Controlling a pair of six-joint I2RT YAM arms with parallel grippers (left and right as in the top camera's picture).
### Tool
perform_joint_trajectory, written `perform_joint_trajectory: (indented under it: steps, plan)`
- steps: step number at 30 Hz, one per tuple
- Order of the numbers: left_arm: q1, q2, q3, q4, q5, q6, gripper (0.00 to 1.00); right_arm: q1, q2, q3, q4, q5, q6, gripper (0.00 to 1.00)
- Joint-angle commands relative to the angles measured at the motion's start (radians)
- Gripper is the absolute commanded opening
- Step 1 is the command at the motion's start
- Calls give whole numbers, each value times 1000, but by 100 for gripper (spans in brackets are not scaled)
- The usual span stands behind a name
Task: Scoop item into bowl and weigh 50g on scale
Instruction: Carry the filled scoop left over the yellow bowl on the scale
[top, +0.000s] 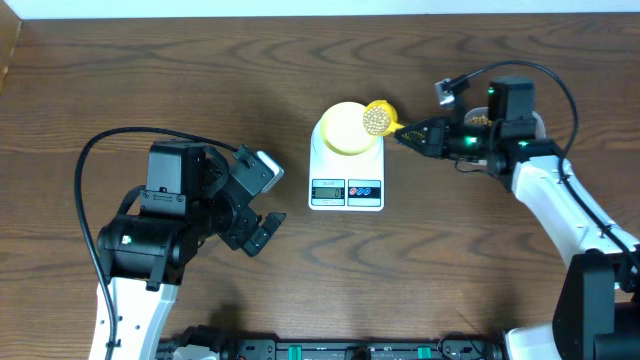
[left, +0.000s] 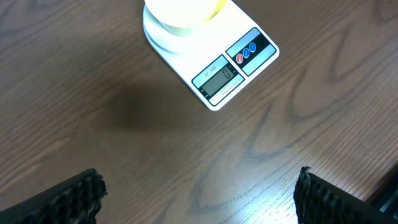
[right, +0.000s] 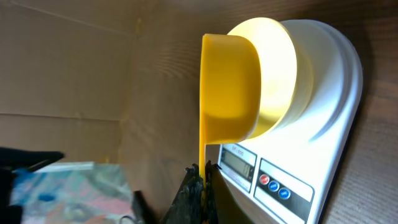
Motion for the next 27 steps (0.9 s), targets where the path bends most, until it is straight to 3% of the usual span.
perform_joint_trajectory:
  steps: [1, 10, 19, 27]
  plan:
    - [5, 0, 19, 1, -2, 18, 99, 57, 4, 10, 32, 120, -19, 1]
    - [5, 0, 19, 1, -2, 18, 99, 172, 4, 10, 45, 324, -161, 1]
    - [5, 0, 19, 1, -2, 18, 99, 217, 4, 10, 45, 324, -407, 1]
    - [5, 0, 19, 1, -2, 18, 99, 219, 4, 10, 45, 324, -470, 1]
